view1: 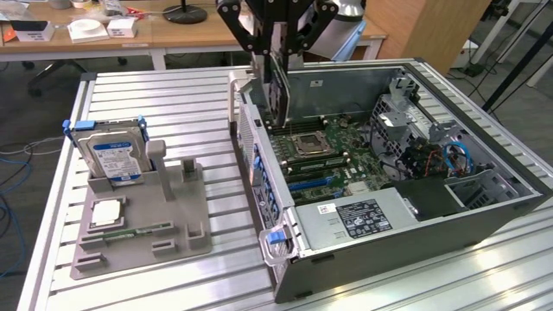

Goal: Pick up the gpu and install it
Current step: 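Pick up the gpu and move the gpu toward the slot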

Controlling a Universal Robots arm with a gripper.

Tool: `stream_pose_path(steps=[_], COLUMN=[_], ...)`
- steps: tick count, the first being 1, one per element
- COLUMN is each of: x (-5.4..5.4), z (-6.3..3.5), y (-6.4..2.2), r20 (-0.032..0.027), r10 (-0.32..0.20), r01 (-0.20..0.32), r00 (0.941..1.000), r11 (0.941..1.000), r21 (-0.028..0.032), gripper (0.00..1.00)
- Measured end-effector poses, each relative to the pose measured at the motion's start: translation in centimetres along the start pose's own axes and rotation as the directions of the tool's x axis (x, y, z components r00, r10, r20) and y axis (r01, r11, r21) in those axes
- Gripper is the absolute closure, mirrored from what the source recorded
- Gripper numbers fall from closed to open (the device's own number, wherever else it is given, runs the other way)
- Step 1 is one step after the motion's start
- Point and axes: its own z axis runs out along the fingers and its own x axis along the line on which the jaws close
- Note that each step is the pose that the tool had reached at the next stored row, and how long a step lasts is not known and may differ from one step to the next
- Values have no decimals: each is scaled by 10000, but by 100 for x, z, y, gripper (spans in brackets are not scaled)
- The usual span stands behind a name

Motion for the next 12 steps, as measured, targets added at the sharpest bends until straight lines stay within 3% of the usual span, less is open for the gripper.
stream_pose_path(steps=[12], x=[-78], z=[2], y=[6], r20=[0], r10=[0], r01=[0], r00=[10000], r11=[10000], r21=[0], gripper=[74])
